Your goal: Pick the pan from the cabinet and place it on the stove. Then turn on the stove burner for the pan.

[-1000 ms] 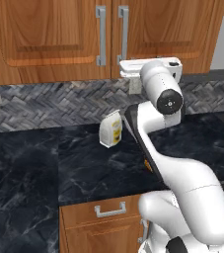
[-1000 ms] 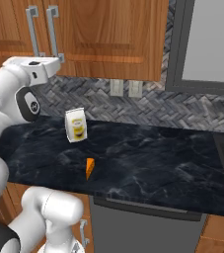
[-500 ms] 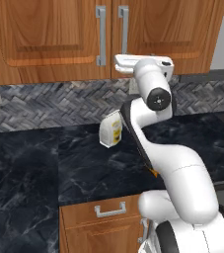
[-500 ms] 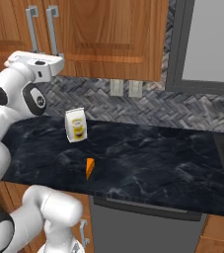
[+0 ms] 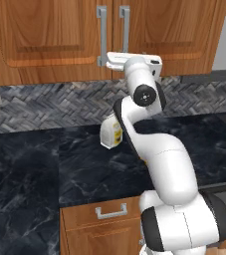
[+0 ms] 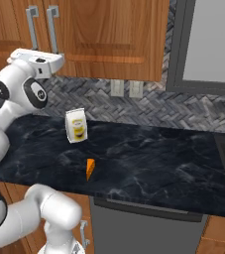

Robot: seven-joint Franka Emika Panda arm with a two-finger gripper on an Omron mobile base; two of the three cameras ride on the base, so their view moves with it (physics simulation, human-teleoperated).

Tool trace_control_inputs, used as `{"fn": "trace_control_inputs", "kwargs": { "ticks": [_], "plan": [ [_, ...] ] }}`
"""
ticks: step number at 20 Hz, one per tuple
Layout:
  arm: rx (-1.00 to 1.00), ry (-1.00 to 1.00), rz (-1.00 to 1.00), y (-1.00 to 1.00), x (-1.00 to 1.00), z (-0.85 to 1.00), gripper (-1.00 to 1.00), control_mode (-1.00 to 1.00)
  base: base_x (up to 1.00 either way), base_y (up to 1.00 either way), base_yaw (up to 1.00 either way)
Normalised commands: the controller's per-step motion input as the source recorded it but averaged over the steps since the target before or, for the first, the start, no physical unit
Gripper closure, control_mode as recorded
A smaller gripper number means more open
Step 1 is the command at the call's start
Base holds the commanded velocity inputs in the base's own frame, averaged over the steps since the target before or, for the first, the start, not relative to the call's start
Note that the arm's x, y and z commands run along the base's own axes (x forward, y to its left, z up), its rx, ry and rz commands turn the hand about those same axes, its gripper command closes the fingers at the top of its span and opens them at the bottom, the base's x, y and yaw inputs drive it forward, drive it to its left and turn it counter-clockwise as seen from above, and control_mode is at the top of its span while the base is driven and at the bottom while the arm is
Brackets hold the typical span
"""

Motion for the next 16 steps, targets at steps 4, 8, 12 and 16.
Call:
{"fn": "trace_control_inputs", "kwargs": {
  "ticks": [4, 8, 12, 16],
  "plan": [
    [0.00, 0.00, -0.02, 0.00, 0.32, 0.00, -1.00, -1.00, 0.00, 0.00, 0.00],
    [0.00, 0.00, 0.00, 0.00, 0.29, 0.00, -1.00, -1.00, 0.00, 0.00, 0.00],
    [0.00, 0.00, 0.00, 0.00, 0.33, 0.00, -1.00, -1.00, 0.00, 0.00, 0.00],
    [0.00, 0.00, 0.00, 0.00, 0.30, 0.00, -1.00, -1.00, 0.00, 0.00, 0.00]
  ]
}}
